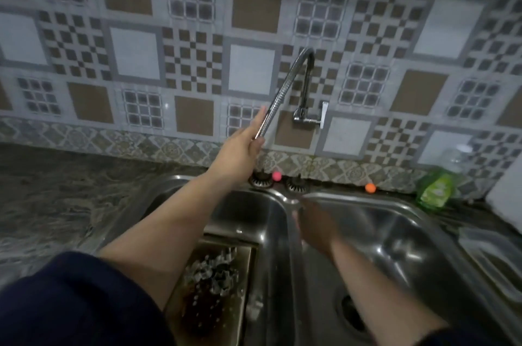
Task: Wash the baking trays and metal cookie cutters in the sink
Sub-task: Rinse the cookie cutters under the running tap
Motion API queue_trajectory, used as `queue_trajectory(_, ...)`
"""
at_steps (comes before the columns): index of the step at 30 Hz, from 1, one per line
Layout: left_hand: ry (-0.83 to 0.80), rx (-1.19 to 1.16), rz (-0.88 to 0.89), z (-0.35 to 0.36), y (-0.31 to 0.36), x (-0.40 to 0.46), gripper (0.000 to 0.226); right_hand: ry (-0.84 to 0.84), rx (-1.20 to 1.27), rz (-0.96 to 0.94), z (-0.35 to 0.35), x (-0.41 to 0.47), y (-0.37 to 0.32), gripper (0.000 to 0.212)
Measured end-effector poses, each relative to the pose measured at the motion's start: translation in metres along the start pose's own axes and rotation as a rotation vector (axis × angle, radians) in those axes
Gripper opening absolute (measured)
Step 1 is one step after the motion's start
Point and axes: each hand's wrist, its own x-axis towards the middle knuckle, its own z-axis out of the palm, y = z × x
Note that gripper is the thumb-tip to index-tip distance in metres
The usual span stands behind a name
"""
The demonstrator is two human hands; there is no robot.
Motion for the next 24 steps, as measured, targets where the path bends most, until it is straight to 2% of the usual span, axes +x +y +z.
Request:
queue_trajectory(4, 0.004, 0.074, -0.064, 0.006, -0.006, 0.008, 0.070, 0.206, 0.294, 0.023, -0.078, 0.079, -0.013, 0.045)
queue_trajectory(10, 0.099, 0.112, -0.011, 0.022, -0.016, 0.006, 0.079, 0.299, 0.713, 0.100, -0.131, 0.177, -0.015, 0.054)
queue_trajectory(14, 0.121, 0.130, 0.002, 0.033, -0.022, 0.007, 0.078, 0.295, 0.746, 0.076, -0.134, 0.206, -0.020, 0.049)
queue_trajectory(20, 0.123, 0.196, -0.027, 0.034, -0.029, 0.014, 0.073, 0.520, 0.785, 0.074, -0.131, 0.212, -0.013, 0.022)
queue_trajectory(22, 0.123, 0.238, -0.022, 0.033, -0.028, 0.016, 0.073, 0.562, 0.703, 0.026, -0.127, 0.208, -0.008, 0.023)
queue_trajectory(24, 0.132, 0.265, -0.012, 0.032, -0.027, 0.019, 0.073, 0.578, 0.608, -0.058, -0.121, 0.201, 0.003, 0.034)
